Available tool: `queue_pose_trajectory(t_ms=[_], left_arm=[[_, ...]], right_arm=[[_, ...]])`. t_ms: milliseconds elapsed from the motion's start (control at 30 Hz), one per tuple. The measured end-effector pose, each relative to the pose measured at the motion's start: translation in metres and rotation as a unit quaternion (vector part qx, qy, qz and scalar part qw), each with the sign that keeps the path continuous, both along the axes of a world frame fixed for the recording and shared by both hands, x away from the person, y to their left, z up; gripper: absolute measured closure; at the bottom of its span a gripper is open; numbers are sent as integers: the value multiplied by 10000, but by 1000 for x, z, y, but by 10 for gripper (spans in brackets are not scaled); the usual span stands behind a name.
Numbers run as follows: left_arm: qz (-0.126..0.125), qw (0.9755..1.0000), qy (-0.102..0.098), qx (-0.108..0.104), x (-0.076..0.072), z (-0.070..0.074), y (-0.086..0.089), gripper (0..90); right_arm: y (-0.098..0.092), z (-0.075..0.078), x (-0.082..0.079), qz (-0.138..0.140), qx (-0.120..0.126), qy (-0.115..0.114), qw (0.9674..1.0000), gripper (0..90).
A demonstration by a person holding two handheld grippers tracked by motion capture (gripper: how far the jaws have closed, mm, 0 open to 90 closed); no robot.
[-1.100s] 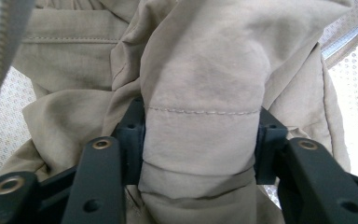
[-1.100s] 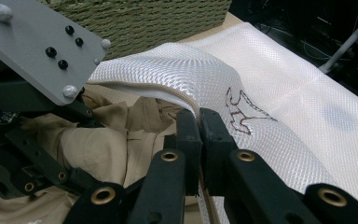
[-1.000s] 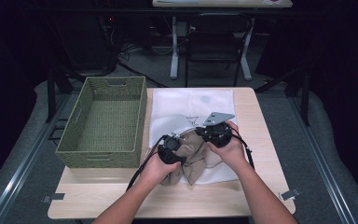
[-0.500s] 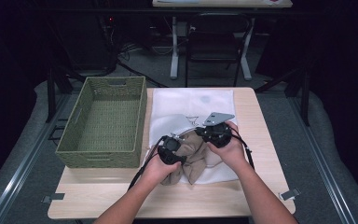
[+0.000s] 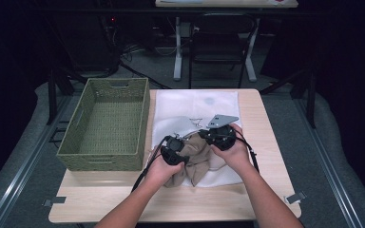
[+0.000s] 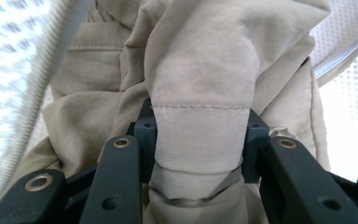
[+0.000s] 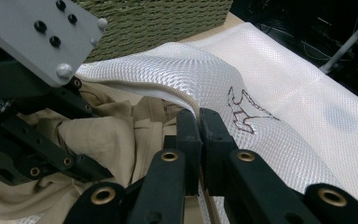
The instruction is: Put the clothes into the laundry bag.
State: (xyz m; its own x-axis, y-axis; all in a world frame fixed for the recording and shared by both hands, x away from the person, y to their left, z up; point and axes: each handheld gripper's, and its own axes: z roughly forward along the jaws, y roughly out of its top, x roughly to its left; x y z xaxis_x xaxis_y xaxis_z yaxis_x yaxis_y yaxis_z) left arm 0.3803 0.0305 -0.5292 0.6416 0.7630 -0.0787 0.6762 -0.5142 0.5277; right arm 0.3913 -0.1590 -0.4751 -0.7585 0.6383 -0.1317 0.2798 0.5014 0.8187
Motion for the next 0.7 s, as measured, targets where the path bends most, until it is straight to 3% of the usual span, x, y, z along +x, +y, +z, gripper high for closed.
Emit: queue_pose_trajectory(t_ms=[367,700], left_arm=[[83,9999,-41,53,4,9,-6,623],[223,9997,2,-36,13,16,-12,623]], right_arm=[[1,1,-1,18,-7,-32,10000,876],[2,2,-2,29,-3,-49,10000,876]])
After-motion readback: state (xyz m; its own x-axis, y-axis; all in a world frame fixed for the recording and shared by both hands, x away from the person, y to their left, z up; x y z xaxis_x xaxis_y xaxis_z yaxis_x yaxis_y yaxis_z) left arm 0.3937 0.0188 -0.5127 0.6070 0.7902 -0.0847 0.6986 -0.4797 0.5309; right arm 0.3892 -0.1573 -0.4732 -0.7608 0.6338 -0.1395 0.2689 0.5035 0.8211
